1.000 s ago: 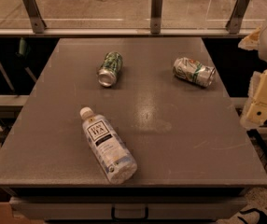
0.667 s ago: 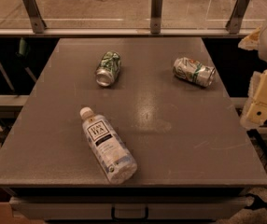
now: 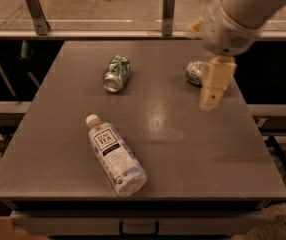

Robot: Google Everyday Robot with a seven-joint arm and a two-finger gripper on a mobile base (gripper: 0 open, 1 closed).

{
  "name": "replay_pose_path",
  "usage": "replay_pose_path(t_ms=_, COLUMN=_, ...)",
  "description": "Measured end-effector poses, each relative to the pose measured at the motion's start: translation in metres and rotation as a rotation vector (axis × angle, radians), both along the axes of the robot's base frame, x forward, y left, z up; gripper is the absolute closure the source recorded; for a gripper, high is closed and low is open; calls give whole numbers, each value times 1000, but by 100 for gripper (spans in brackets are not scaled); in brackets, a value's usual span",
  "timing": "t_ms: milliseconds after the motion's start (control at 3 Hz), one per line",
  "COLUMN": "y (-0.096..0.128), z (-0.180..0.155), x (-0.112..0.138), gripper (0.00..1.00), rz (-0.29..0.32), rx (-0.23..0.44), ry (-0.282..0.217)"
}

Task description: Pick green can

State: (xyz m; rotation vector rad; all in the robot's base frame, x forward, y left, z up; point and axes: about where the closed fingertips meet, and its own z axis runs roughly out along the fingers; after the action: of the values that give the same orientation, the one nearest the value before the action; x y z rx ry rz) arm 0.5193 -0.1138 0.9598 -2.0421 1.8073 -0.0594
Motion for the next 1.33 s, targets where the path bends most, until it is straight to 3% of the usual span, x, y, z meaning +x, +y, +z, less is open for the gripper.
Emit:
replay_pose_path(t_ms=333, y=60, z=-3, x=31, gripper=0, rz=169, rx=12, ry=-36)
replay_pose_path(t_ms=667, y=60, z=-3, x=31, gripper=0, rz=169, rx=12, ry=-36)
replay_pose_path(t_ms=1000, y=71, z=-5, x=55, gripper=0, rz=232, rx=9, ry=-77)
replay_pose_path(t_ms=1333, y=93, z=-15, x=100, gripper=0, rz=343, rx=-13, ry=-115)
